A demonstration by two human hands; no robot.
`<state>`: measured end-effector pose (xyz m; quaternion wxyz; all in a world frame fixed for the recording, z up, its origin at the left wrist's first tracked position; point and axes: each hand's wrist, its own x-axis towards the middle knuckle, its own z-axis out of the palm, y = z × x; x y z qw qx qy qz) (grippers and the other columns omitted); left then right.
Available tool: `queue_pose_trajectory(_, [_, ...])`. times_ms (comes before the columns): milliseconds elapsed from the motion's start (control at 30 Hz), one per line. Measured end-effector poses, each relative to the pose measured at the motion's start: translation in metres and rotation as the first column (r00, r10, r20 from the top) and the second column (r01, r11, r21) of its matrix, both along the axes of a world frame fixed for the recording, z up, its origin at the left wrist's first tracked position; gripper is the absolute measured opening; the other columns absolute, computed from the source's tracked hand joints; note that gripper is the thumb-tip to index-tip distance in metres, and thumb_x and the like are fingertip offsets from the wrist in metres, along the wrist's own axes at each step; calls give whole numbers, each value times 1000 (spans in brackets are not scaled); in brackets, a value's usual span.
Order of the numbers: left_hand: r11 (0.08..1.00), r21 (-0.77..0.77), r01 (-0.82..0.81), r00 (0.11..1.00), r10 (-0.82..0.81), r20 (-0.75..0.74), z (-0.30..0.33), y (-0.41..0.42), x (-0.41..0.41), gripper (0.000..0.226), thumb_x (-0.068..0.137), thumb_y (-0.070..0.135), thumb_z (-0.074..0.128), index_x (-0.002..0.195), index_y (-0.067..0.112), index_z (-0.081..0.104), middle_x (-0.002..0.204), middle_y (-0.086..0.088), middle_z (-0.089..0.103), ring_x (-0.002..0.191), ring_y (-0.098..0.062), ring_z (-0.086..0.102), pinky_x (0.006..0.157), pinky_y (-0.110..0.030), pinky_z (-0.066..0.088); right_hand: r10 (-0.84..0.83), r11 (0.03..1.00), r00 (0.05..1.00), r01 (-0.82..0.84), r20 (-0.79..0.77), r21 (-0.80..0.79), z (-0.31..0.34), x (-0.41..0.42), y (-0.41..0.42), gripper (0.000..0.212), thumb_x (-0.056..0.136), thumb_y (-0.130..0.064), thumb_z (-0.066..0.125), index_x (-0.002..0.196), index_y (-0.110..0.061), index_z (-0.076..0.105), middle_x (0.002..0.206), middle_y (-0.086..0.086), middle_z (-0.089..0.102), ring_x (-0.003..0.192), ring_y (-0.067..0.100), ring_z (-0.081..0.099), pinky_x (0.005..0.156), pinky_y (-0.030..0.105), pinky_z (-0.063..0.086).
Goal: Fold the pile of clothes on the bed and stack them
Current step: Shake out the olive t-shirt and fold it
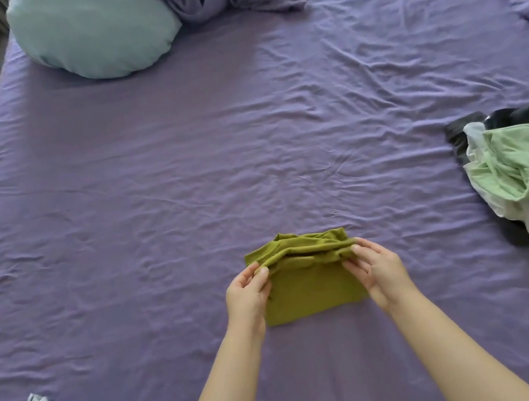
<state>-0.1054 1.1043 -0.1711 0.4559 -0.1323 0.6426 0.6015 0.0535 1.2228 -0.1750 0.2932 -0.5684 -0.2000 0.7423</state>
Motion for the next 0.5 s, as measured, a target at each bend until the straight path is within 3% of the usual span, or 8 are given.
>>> queue_pose_trajectory(67, [996,-13,89,995,-90,-35,-11,3,-7,48,89,-6,58,135,-3,44,128,-16,55,112,-24,57,95,-31,44,53,998,999,-53,-10,15,-10,-5,5,28,92,8,49,117,-5,53,98,8,65,88,18,67,73,25,57])
queue_pose_trajectory(133, [976,-60,209,971,-214,-107,-20,3,-12,57,87,-7,62,139,1,41,134,-15,53,114,-22,57,96,-31,44,229,960,956,-253,181,119,-19,-6,10,45,91,7,54,133,-6,46,121,9,55,108,20,58,89,30,50])
queue_pose_trajectory(167, [953,-123,276,938,-295,-181,-25,3,-13,60,85,-6,64,140,3,41,135,-15,52,114,-21,56,97,-31,44,320,901,880,-398,351,175,-22,-6,11,50,89,5,59,136,-6,45,129,9,52,115,21,54,95,32,45])
queue_pose_trajectory(233, [832,-401,385,787,-522,-328,-34,1,-15,68,82,7,72,141,10,40,139,-13,45,121,-22,49,104,-34,38,374,722,609,-664,700,193,-30,-3,12,60,84,-3,68,139,-6,42,137,11,48,126,25,46,105,36,37])
queue_pose_trajectory(267, [760,-513,399,707,-611,-355,-39,0,-16,75,80,15,76,144,12,36,140,-12,41,126,-25,45,109,-36,33,370,676,507,-722,778,150,-35,-2,11,68,82,-10,72,142,-6,38,141,12,44,131,28,41,109,37,32])
queue_pose_trajectory(300, [748,-530,398,721,-613,-324,-42,-2,-14,82,78,20,78,146,12,32,142,-12,39,130,-26,41,111,-38,31,390,684,475,-723,789,97,-37,-2,8,77,81,-16,74,145,-6,32,145,13,40,135,29,36,111,37,28])
queue_pose_trajectory(400, [860,-387,334,891,-421,-167,-49,-1,-11,79,77,19,79,143,7,36,140,-10,45,125,-26,48,106,-39,40,432,766,481,-643,763,-28,-48,-7,-4,89,79,-30,76,147,-3,25,147,17,35,136,31,34,111,40,29])
queue_pose_trajectory(500, [922,-274,273,959,-285,-4,-46,6,-12,53,80,21,77,124,2,56,113,-13,66,99,-27,64,82,-37,54,352,896,644,-442,679,-45,-49,-10,-7,64,75,-24,80,125,4,52,125,20,59,115,32,56,96,39,45])
